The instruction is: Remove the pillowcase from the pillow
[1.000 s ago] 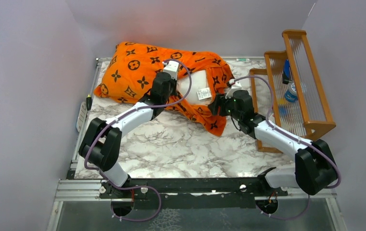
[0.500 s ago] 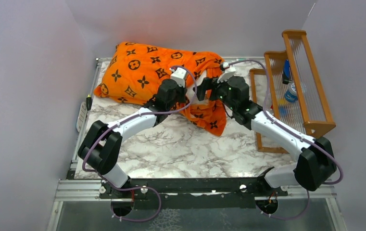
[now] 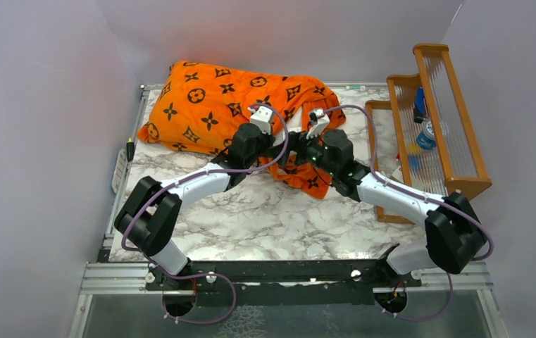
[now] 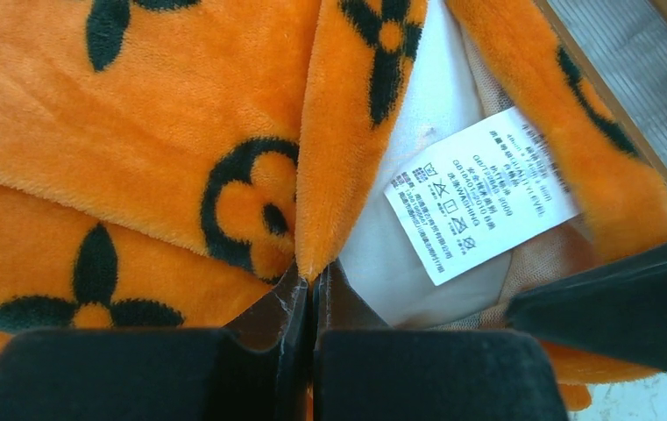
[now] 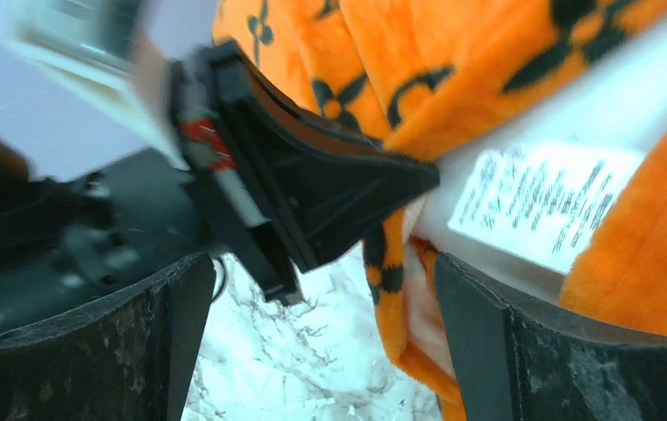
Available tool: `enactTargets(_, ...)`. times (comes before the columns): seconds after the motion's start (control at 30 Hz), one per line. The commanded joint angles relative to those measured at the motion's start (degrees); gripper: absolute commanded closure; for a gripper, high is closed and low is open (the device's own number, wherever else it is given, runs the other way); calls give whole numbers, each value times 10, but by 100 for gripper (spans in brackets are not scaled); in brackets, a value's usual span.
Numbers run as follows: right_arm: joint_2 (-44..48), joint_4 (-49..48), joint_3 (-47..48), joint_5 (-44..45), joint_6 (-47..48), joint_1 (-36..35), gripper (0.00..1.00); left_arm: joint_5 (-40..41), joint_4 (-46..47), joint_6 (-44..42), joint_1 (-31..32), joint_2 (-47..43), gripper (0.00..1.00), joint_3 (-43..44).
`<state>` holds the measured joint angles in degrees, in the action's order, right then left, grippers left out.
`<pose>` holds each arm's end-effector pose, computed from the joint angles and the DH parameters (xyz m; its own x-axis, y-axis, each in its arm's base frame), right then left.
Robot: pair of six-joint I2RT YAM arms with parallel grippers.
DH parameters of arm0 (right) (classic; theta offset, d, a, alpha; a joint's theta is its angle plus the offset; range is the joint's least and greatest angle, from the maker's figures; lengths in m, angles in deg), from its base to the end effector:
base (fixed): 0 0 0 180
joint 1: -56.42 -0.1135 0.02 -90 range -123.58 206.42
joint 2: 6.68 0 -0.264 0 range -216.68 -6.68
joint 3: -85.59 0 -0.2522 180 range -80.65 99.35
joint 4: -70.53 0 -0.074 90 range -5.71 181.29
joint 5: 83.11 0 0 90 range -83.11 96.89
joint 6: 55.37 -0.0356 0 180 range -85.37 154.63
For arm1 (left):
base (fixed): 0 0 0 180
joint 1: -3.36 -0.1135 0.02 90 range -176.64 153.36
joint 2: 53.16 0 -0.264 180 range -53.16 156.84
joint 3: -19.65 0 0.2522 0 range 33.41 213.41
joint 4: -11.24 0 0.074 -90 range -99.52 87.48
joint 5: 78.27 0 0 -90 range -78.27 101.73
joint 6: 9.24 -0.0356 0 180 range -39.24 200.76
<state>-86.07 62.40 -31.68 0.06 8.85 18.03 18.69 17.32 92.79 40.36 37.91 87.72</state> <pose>0.2491 0.2028 0.2845 -0.4130 0.2238 -0.8828 -0.5877 0.6751 0.4460 0.2915 -0.2142 0.2471 -0.3325 -0.0085 -0.9431 0.4453 0.8801 -0.1649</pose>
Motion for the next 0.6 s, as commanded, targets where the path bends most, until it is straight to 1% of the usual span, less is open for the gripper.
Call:
enactTargets(0.0, -53, 14, -26, 37, -126, 1, 0, 7, 14, 8, -8, -18, 100, -17)
enactTargets(0.13, -99, 75, -38, 97, -256, 5, 0, -16, 31, 30, -36, -39, 100, -42)
enactTargets(0.2, -106, 76, -65, 108, -315, 12, 0, -23, 34, 35, -47, -51, 100, -50)
enactTargets(0.33, -85, 67, -111, 130, -414, 28, 0, -26, 35, 33, -57, -67, 100, -57)
enactTargets(0.43, -64, 131, -129, 165, -504, 44, 0, -26, 34, 31, -60, -70, 100, -58)
enactTargets(0.53, -33, 165, -164, 224, -590, 50, 0, -27, 34, 32, -61, -76, 100, -58)
enactTargets(0.57, -25, 161, -177, 237, -605, 53, 0, -29, 34, 32, -61, -79, 100, -59)
